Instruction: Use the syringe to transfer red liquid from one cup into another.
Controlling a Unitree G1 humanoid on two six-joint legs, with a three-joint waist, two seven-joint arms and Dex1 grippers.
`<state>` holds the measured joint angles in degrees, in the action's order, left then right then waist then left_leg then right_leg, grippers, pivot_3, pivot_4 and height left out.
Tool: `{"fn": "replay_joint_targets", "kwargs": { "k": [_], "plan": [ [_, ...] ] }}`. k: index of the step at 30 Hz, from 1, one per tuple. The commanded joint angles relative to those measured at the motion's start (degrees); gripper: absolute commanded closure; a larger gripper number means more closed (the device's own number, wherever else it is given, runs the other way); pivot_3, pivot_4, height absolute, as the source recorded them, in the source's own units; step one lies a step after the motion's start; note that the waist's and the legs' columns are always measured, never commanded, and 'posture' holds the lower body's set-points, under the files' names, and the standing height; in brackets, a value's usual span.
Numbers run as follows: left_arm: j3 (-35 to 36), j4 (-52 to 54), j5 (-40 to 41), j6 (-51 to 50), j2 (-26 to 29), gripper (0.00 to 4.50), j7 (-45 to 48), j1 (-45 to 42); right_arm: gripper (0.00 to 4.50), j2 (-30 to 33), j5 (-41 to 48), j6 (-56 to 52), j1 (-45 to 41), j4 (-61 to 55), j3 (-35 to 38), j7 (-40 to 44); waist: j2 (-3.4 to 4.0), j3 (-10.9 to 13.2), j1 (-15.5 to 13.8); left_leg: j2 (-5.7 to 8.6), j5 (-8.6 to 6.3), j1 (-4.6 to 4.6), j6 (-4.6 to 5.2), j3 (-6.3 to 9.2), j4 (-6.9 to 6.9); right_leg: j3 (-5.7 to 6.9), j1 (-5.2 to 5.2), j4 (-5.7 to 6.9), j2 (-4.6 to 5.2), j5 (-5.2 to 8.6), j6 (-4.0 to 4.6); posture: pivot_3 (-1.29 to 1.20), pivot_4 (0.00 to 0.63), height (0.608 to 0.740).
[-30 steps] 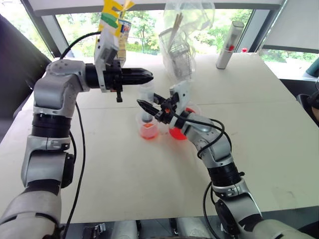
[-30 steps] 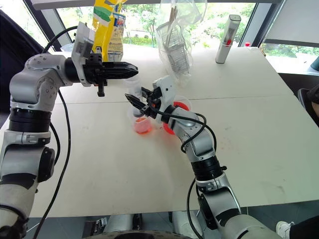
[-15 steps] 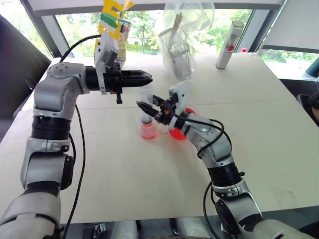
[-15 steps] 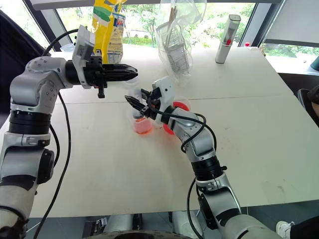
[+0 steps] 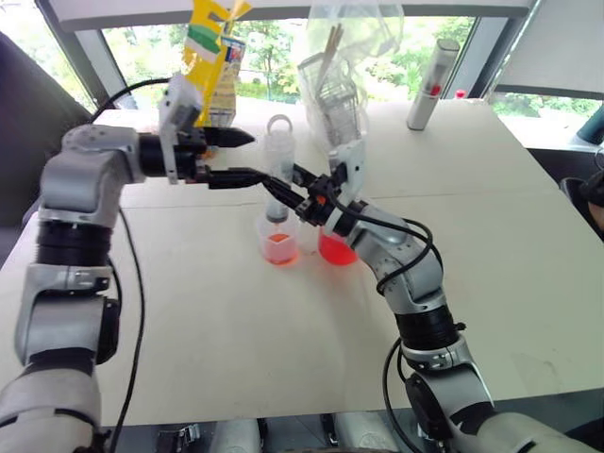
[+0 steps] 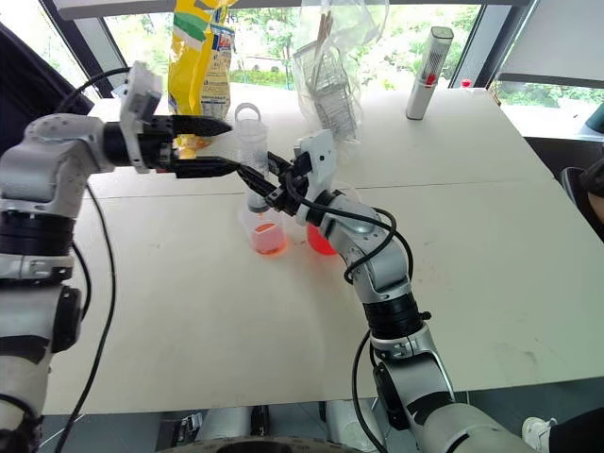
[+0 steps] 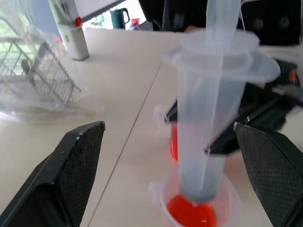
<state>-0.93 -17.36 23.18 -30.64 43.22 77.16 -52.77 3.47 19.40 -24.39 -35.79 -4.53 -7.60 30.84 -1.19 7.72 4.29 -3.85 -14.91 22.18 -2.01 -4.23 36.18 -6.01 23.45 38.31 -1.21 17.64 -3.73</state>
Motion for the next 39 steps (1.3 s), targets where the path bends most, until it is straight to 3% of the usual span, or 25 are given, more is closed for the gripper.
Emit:
{"fn": "replay_joint_targets", "kwargs": {
  "k": [1,10,16,21,27,32,39],
  "plan": [
    [0.02,4.04,0.52,0.21,2.99,0.03,3.39,2.80,3.11,-0.41,1.01,1.55,-0.90,-3.20,0.44,0.25,-0.01,0.00,-0.21,-0.01,0.00,0.01,0.00,0.00,0.02,0.03,-0.01,0.00,0.00,0.00,0.00,0.00,0.150,0.739],
    [-3.00,7.58,-1.56,3.23,5.15,0.03,6.71,7.86,3.11,4.16,2.62,-6.92,-5.45,-8.99,3.50,-2.21,-0.03,-0.01,-0.34,0.02,0.00,0.11,-0.01,-0.01,0.09,0.08,-0.02,-0.03,0.18,0.00,0.00,0.00,0.150,0.739],
    [-4.29,6.44,-2.38,5.60,4.03,0.03,7.54,7.08,3.11,14.14,12.34,-31.66,-16.36,-15.10,15.87,-8.99,-0.02,-0.01,-0.39,0.00,0.00,0.12,0.00,0.03,0.04,0.06,0.00,-0.05,0.17,0.01,0.01,0.00,0.150,0.739],
    [-4.35,6.14,-2.30,6.34,3.19,0.03,7.85,6.41,3.11,23.91,14.54,-54.35,-26.35,-9.23,24.68,-14.44,-0.02,-0.01,-0.35,0.02,0.00,0.12,0.01,-0.02,-0.01,-0.02,0.02,-0.12,0.19,0.01,0.02,0.00,0.150,0.739],
    [-4.38,6.19,-2.39,7.05,2.01,0.03,7.57,5.80,3.11,33.15,11.97,-66.37,-21.92,-2.88,19.67,-13.55,-0.04,-0.02,-0.24,0.04,-0.04,0.13,0.07,-0.13,-0.07,-0.08,0.03,-0.23,0.17,0.02,0.05,0.00,0.150,0.739],
    [-4.15,6.08,-2.68,7.44,1.26,0.03,6.89,5.27,3.11,34.62,9.72,-65.05,-14.32,5.71,14.15,-11.44,-0.02,-0.01,-0.26,0.03,-0.04,0.13,0.09,-0.13,-0.05,-0.12,0.05,-0.21,0.03,0.01,0.03,0.00,0.150,0.739],
    [-3.33,8.25,-1.78,6.18,1.79,0.03,5.78,6.38,3.11,35.35,5.08,-59.75,-15.57,21.33,6.62,-8.24,0.01,0.01,-0.25,0.04,-0.05,0.14,0.09,-0.14,-0.04,-0.11,0.08,-0.21,0.02,0.00,0.01,0.00,0.150,0.739]
  ]
}}
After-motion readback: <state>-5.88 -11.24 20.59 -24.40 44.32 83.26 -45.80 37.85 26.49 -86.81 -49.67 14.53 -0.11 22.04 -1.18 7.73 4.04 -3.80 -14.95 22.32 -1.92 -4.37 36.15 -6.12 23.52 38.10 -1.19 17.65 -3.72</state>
